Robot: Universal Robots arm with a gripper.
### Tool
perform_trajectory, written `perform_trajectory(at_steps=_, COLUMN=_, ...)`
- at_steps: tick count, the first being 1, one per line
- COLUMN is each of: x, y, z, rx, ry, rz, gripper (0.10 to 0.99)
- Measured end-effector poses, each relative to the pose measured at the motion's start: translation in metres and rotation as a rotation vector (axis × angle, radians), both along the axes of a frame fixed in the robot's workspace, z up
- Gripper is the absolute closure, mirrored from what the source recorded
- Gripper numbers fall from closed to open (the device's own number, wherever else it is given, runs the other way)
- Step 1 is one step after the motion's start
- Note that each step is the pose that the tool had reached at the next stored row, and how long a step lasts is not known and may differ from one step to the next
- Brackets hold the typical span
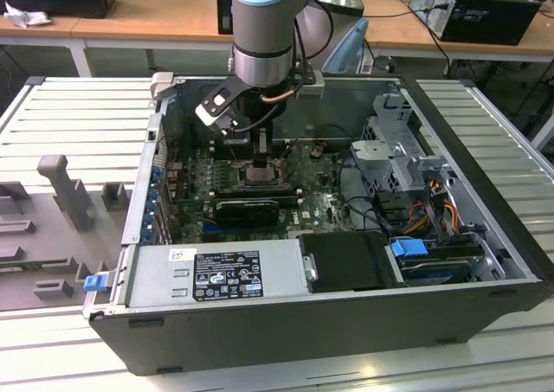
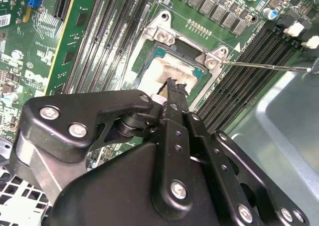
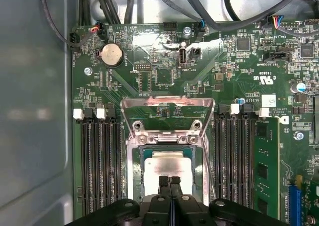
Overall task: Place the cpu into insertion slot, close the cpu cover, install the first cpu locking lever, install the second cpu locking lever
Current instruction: 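Close the cpu cover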
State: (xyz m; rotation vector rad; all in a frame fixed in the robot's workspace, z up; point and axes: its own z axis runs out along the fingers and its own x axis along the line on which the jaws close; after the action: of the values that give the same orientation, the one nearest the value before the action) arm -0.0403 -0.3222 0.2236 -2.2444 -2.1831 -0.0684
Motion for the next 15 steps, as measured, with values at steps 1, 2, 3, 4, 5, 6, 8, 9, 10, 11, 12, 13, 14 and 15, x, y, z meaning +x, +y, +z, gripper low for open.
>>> perform_trajectory(at_steps=1, x=0.0000, y=0.0000, z=0.0000, rx=0.000, ry=-0.0001, rz=0.000, gripper=0.980)
perform_trajectory(at_steps=2, x=0.0005, y=0.0000, z=0.0001, rx=0.000, ry=0.0001, rz=0.000, gripper=0.980)
perform_trajectory(at_steps=3, x=0.0076, y=0.0000, z=0.0001, rx=0.000, ry=0.0026, rz=0.000, gripper=0.980)
perform_trajectory(at_steps=4, x=0.0084, y=0.0000, z=0.0003, rx=0.000, ry=0.0029, rz=0.000, gripper=0.980)
perform_trajectory(at_steps=5, x=0.0084, y=0.0000, z=0.0007, rx=0.000, ry=0.0030, rz=0.000, gripper=0.980)
perform_trajectory(at_steps=6, x=0.0084, y=0.0000, z=0.0015, rx=0.000, ry=0.0029, rz=0.000, gripper=0.980)
perform_trajectory(at_steps=8, x=0.0084, y=0.0000, z=0.0046, rx=0.000, ry=0.0029, rz=0.000, gripper=0.980)
perform_trajectory(at_steps=9, x=0.0084, y=0.0000, z=0.0068, rx=-0.001, ry=0.0029, rz=0.000, gripper=0.980)
perform_trajectory(at_steps=10, x=0.0084, y=0.0000, z=0.0081, rx=-0.001, ry=0.0029, rz=0.000, gripper=0.980)
perform_trajectory(at_steps=11, x=0.0085, y=0.0000, z=0.0083, rx=-0.001, ry=0.0029, rz=0.000, gripper=0.980)
perform_trajectory(at_steps=12, x=0.0089, y=0.0000, z=0.0083, rx=-0.001, ry=0.0028, rz=0.000, gripper=0.980)
perform_trajectory(at_steps=13, x=0.0108, y=0.0000, z=0.0084, rx=-0.002, ry=0.0031, rz=0.000, gripper=0.980)
perform_trajectory(at_steps=14, x=0.0145, y=0.0000, z=0.0083, rx=-0.002, ry=0.0090, rz=-0.001, gripper=0.980)
perform_trajectory(at_steps=15, x=0.0163, y=-0.0001, z=0.0084, rx=-0.002, ry=0.0108, rz=-0.001, gripper=0.980)
